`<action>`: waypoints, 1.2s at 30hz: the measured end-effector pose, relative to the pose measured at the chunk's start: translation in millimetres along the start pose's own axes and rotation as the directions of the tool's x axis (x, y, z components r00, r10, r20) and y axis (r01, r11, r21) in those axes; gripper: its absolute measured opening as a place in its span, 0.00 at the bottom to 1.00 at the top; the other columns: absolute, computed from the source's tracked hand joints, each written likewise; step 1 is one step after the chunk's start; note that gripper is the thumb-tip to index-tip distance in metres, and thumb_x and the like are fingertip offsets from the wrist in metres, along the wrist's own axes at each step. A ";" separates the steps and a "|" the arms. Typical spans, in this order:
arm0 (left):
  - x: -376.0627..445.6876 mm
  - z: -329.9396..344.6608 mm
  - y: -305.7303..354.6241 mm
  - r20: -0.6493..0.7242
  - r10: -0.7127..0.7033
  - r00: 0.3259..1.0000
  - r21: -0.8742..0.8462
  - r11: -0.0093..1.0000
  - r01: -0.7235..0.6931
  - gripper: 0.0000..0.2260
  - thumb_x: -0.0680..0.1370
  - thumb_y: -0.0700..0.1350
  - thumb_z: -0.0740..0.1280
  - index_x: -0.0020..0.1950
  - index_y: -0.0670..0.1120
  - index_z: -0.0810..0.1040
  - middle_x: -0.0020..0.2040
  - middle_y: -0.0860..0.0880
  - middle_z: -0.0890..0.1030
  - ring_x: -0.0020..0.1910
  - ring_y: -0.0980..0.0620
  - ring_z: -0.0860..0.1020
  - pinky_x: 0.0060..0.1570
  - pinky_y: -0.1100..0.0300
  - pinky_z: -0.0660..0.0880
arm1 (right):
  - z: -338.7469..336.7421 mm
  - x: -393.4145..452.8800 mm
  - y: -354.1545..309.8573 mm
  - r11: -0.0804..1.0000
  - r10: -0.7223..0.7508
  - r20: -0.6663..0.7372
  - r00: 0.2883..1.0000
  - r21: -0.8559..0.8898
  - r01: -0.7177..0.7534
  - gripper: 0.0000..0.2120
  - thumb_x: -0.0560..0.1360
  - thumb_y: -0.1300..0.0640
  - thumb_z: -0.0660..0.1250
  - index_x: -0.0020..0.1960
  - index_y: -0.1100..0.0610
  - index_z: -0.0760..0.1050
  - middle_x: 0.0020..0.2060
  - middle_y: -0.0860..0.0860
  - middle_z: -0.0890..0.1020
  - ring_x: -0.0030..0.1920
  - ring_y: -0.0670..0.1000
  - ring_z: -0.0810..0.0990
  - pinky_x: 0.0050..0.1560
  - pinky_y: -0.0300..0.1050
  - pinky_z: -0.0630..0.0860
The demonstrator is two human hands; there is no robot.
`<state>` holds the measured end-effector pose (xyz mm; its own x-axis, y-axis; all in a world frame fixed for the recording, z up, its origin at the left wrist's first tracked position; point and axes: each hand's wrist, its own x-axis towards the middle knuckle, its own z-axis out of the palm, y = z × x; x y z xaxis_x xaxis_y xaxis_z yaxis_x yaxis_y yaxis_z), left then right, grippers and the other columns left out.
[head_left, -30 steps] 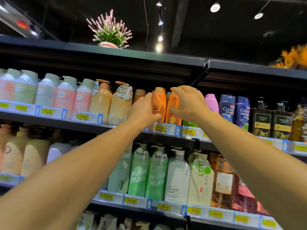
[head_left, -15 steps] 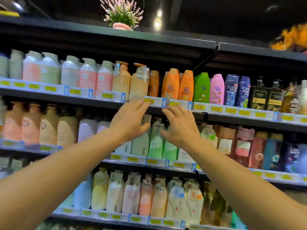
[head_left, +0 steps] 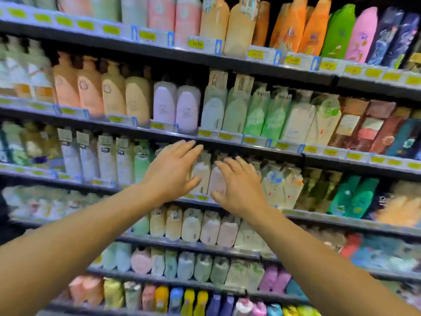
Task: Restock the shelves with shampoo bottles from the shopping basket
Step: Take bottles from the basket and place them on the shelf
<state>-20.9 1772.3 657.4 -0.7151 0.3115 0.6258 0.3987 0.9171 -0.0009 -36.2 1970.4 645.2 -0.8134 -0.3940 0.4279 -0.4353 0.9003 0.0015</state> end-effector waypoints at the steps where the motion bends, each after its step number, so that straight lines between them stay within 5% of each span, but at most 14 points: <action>1: -22.6 11.0 -1.2 0.033 -0.018 0.999 -0.026 0.999 0.019 0.34 0.73 0.52 0.73 0.75 0.41 0.67 0.73 0.39 0.69 0.72 0.39 0.67 0.72 0.45 0.64 | 17.6 -12.8 -6.9 1.000 0.001 0.057 0.998 0.016 -0.002 0.37 0.74 0.39 0.64 0.78 0.50 0.57 0.76 0.50 0.61 0.77 0.56 0.53 0.76 0.56 0.52; 7: -159.8 90.1 -1.3 0.302 -0.082 0.950 -0.126 0.984 0.125 0.35 0.71 0.50 0.76 0.73 0.39 0.69 0.71 0.36 0.71 0.70 0.36 0.70 0.68 0.41 0.68 | 130.3 -99.2 -37.1 0.996 -0.011 0.359 0.933 0.084 -0.021 0.36 0.73 0.40 0.66 0.76 0.52 0.60 0.72 0.52 0.66 0.73 0.57 0.60 0.73 0.53 0.58; 15: -292.5 185.8 16.5 0.606 -0.157 0.780 -0.168 0.933 0.319 0.33 0.72 0.50 0.74 0.73 0.40 0.70 0.72 0.39 0.70 0.71 0.38 0.69 0.70 0.45 0.65 | 269.8 -206.6 -36.3 0.964 -0.033 0.718 0.695 0.206 -0.167 0.36 0.76 0.41 0.65 0.78 0.54 0.58 0.75 0.52 0.63 0.75 0.55 0.59 0.75 0.50 0.55; 23: -405.5 288.0 34.5 0.806 -0.287 0.517 -0.056 0.834 0.549 0.32 0.68 0.42 0.77 0.70 0.37 0.72 0.67 0.36 0.75 0.60 0.33 0.77 0.59 0.42 0.76 | 398.5 -288.3 -13.9 0.934 -0.054 0.865 0.498 0.220 -0.281 0.35 0.77 0.43 0.64 0.78 0.54 0.57 0.74 0.54 0.63 0.74 0.58 0.60 0.74 0.48 0.57; 29: -500.3 390.3 47.4 0.885 -0.391 0.253 0.123 0.720 0.683 0.29 0.74 0.48 0.70 0.73 0.42 0.67 0.66 0.42 0.72 0.60 0.37 0.74 0.57 0.48 0.74 | 511.5 -352.0 -14.4 0.889 0.009 0.926 0.378 0.165 -0.426 0.31 0.75 0.46 0.66 0.74 0.55 0.63 0.69 0.55 0.70 0.69 0.59 0.67 0.68 0.49 0.67; 36: -602.4 513.6 50.3 0.887 -0.460 0.036 0.272 0.585 0.764 0.27 0.76 0.48 0.69 0.72 0.43 0.66 0.66 0.42 0.72 0.60 0.40 0.74 0.59 0.49 0.73 | 633.2 -444.7 -26.6 0.836 0.052 0.974 0.222 0.079 -0.543 0.28 0.73 0.47 0.69 0.70 0.52 0.67 0.64 0.52 0.73 0.64 0.55 0.72 0.62 0.51 0.74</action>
<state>135.0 1758.5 -120.1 -0.7186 -0.1895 -0.6691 -0.4691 0.8423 0.2653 92.8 2004.5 -117.4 -0.5792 -0.2208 -0.7847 0.0475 0.9518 -0.3030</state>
